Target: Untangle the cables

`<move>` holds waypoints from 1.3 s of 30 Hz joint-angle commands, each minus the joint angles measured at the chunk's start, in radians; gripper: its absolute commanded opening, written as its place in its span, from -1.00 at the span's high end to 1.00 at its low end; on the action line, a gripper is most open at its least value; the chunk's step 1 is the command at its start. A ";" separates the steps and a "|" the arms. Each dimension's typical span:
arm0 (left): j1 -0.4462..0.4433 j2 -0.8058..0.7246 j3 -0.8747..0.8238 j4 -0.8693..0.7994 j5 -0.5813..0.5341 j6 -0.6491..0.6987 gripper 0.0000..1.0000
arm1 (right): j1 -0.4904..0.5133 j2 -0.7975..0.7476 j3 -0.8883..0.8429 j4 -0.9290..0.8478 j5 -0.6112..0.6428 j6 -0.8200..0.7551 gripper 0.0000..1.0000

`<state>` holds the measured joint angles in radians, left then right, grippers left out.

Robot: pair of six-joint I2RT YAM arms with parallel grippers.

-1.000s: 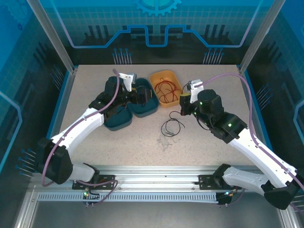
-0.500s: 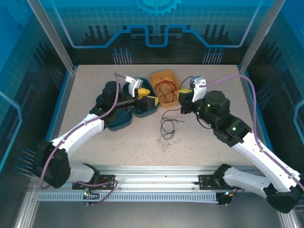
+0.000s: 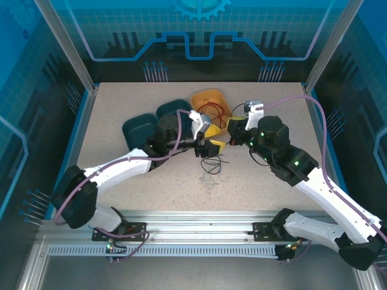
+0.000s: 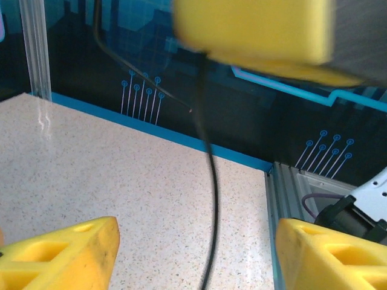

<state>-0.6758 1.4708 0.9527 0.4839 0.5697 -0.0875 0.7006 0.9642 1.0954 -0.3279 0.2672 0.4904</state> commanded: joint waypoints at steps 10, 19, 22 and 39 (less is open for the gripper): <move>-0.016 0.136 0.076 0.249 0.047 -0.209 0.02 | 0.013 0.008 -0.018 0.057 -0.046 0.049 1.00; -0.015 0.164 0.096 0.296 0.055 -0.253 0.45 | 0.012 0.016 -0.023 0.065 -0.055 0.053 1.00; -0.016 0.161 0.095 0.293 0.044 -0.253 0.75 | 0.012 0.013 -0.024 0.060 -0.051 0.052 0.99; 0.140 0.001 -0.001 0.073 -0.242 -0.250 1.00 | -0.035 -0.082 -0.037 -0.108 0.011 0.043 -0.38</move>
<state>-0.5743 1.5146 0.9771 0.6167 0.3996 -0.3351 0.6830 0.8974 1.0588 -0.3779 0.2558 0.5354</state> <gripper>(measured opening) 0.053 0.677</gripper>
